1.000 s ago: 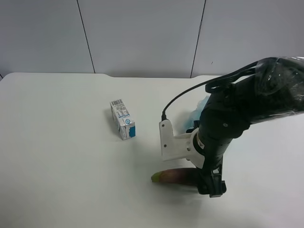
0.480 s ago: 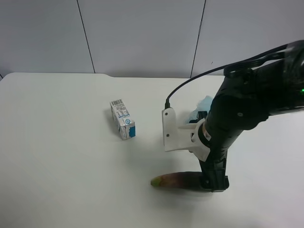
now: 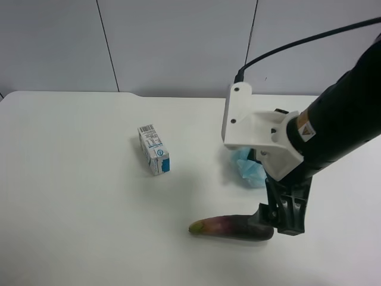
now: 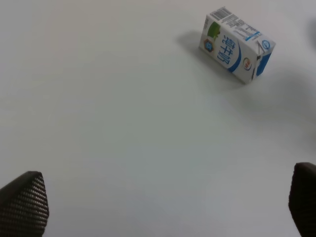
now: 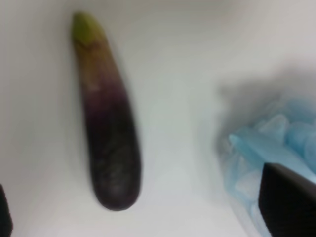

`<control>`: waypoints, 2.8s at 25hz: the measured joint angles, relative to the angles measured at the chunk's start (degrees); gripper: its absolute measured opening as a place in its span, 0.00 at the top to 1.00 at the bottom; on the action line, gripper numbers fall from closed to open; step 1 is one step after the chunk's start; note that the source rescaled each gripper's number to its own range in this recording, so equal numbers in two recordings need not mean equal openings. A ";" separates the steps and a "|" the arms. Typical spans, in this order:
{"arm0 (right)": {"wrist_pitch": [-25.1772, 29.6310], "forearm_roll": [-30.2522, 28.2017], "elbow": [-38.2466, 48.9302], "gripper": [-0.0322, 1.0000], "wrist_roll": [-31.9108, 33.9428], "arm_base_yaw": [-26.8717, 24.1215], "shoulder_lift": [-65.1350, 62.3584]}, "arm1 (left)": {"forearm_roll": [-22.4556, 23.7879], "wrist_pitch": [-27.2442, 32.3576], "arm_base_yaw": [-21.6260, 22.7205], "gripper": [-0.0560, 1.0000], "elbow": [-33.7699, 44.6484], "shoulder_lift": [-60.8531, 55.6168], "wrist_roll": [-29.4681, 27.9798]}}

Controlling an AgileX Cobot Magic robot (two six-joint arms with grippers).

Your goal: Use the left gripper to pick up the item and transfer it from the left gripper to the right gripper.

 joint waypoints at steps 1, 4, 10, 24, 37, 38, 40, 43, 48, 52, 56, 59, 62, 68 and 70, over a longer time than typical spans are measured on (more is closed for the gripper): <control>2.02 1.21 -1.02 0.00 0.09 0.00 -1.92 | 0.00 0.00 0.00 0.00 0.00 0.00 0.00; 6.40 3.61 -3.95 0.00 2.51 0.00 -7.49 | 0.00 0.00 0.00 0.00 0.00 0.00 0.00; 12.64 4.38 -5.78 0.00 11.09 0.00 -19.93 | 0.00 0.00 0.00 0.00 0.00 0.00 0.00; 19.96 1.30 11.09 0.00 28.07 0.00 -50.64 | 0.00 0.00 0.00 0.00 0.00 0.00 0.00; 15.97 -6.75 17.04 0.00 42.11 0.00 -71.77 | 0.00 0.00 0.00 0.00 0.00 0.00 0.00; 15.97 -6.74 17.04 0.00 42.42 0.00 -71.78 | 0.00 0.00 0.00 0.00 0.00 0.00 0.00; 15.97 -6.74 17.04 0.00 42.47 0.00 -71.78 | 0.00 0.00 0.00 0.00 0.00 0.00 0.00; 15.92 -6.76 17.04 0.00 42.47 0.00 -71.78 | 0.00 0.00 0.00 0.00 0.00 0.00 0.00; 15.92 -6.76 17.04 0.00 42.47 0.00 -71.84 | 0.00 0.00 0.00 0.00 0.00 0.00 0.00; 15.92 -6.76 17.04 0.00 42.47 -1.61 -71.84 | 0.00 0.00 0.00 0.00 0.00 0.00 0.00; 15.92 -6.76 17.04 0.00 42.47 -10.54 -71.97 | 0.00 0.00 0.00 0.00 0.00 0.00 0.00; 15.92 -6.76 17.09 0.00 42.47 -19.96 -73.43 | -0.05 0.00 0.00 0.00 0.00 0.00 0.00; 15.92 -6.81 17.09 0.00 42.47 -29.24 -74.01 | -0.05 0.00 0.13 0.00 0.00 0.00 0.00; 15.92 -6.81 17.09 0.00 42.47 -39.54 -74.01 | -0.05 0.00 5.96 0.00 0.00 0.00 0.00; 15.92 -6.81 17.09 0.00 42.47 -40.98 -74.01 | -0.05 0.00 8.88 0.00 0.00 0.00 0.00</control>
